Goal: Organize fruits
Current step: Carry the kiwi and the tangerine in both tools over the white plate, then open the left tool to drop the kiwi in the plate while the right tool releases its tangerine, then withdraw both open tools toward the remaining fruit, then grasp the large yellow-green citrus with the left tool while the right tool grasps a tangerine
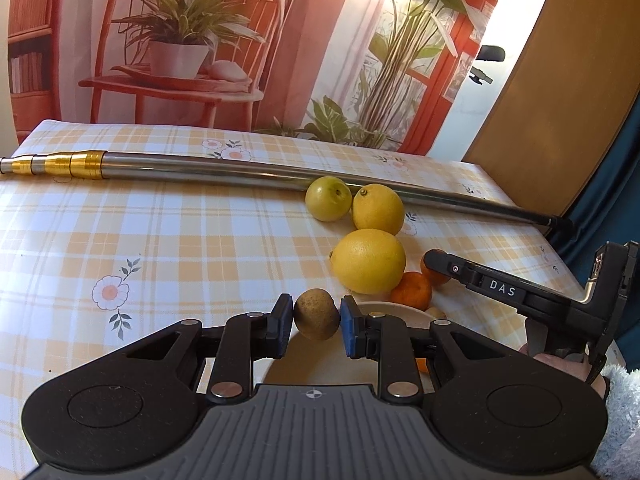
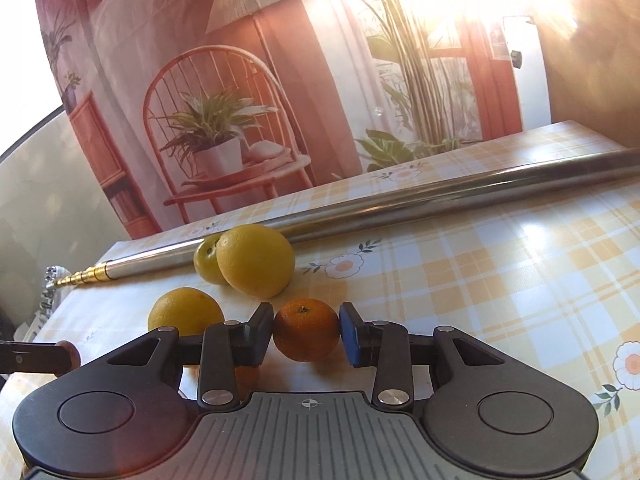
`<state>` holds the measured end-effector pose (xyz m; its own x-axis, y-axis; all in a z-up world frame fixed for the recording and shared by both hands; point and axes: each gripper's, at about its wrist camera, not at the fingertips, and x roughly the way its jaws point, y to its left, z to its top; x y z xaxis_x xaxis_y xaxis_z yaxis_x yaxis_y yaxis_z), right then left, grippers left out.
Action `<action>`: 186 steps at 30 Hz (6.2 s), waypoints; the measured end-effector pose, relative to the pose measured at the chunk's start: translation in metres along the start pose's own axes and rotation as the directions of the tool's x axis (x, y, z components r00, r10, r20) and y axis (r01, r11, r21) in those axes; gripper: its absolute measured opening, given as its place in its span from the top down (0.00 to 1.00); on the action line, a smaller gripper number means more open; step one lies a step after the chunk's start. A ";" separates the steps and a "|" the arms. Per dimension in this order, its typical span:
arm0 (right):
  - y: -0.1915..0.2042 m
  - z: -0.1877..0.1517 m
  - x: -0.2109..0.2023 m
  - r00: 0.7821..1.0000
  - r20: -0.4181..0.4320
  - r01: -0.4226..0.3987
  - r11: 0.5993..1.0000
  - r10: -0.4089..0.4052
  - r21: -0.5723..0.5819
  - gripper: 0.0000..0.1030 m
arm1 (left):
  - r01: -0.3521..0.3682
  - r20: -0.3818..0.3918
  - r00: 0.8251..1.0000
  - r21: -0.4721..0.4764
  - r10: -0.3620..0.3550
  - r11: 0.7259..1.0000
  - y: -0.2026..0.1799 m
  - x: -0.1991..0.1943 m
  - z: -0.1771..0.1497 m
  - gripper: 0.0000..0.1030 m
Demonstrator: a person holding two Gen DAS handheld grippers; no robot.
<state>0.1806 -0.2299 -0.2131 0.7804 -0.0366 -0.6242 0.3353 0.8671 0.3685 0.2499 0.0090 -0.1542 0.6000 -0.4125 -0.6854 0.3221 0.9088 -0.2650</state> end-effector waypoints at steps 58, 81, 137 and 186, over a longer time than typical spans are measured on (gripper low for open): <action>0.064 -0.038 -0.136 0.995 -0.007 -0.102 0.979 0.103 -0.175 0.68 | 0.104 -0.064 0.993 0.163 -0.094 0.981 -0.041 -0.058 -0.063 0.74; 0.081 -0.062 -0.135 0.979 -0.177 -0.134 0.968 0.097 -0.213 0.67 | 0.035 -0.133 0.991 0.207 -0.007 0.978 -0.044 -0.056 -0.084 0.74; 0.047 -0.005 -0.134 1.000 0.029 0.000 0.971 0.007 -0.237 0.58 | -0.093 0.076 0.994 0.141 0.083 0.986 -0.031 -0.088 -0.018 0.46; -0.019 0.037 -0.039 0.999 -0.011 0.048 0.998 -0.049 -0.040 0.57 | 0.026 -0.074 0.997 0.344 0.000 0.939 -0.035 0.102 0.082 0.52</action>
<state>0.1632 -0.2634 -0.1709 0.7571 -0.0731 -0.6492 0.3513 0.8834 0.3102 0.3598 -0.0698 -0.1592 0.5440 -0.4068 -0.7339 0.5696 0.8213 -0.0331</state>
